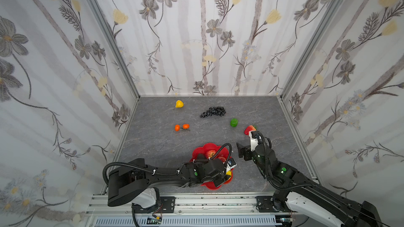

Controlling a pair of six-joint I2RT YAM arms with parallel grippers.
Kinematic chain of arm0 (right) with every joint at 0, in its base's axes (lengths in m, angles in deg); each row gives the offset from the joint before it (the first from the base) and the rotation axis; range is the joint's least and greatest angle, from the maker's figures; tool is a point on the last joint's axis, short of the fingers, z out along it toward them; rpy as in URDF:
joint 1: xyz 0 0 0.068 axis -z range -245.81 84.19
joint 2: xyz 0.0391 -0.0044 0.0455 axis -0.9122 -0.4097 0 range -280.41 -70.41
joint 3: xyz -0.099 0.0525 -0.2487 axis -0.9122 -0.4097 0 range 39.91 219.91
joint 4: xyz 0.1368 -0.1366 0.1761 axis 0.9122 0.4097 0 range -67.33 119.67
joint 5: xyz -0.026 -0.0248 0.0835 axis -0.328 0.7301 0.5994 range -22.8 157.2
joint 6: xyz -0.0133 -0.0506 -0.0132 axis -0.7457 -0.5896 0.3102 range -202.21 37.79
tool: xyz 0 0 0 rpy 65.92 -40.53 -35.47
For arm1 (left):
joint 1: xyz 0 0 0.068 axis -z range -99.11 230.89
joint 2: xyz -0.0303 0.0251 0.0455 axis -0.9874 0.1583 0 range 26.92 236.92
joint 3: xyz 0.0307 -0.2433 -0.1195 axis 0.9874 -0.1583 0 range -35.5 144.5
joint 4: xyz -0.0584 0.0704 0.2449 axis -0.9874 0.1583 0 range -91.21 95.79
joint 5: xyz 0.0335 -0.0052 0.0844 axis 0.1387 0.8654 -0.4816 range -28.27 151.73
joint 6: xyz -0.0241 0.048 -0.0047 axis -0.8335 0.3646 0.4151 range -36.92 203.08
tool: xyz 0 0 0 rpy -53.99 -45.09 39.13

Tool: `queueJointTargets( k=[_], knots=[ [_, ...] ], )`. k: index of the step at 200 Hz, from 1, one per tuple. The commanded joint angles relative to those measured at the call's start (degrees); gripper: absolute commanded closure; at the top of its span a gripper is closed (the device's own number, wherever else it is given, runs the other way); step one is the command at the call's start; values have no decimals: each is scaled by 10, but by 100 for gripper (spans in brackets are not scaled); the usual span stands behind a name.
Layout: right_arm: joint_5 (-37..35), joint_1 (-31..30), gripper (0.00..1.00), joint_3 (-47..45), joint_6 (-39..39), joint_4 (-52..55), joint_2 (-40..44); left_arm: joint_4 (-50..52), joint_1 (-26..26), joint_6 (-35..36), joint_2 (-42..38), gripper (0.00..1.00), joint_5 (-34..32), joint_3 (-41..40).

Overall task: Arrange fruit in a fruit bowl
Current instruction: Place the fruit in the fruit bowl.

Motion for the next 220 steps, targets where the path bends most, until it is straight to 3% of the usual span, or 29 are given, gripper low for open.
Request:
queueJointTargets(
  k=[1,172,220],
  knots=[
    [2,0,6,2,1,-27,0,-25,-2,5,1,44,4,-4],
    [0,0,6,4,8,-21,2,-5,-3,-3,-42,34,-1,1],
    [-12,31,6,44,53,42,-9,4,-16,-15,-98,27,-46,-1]
  ],
)
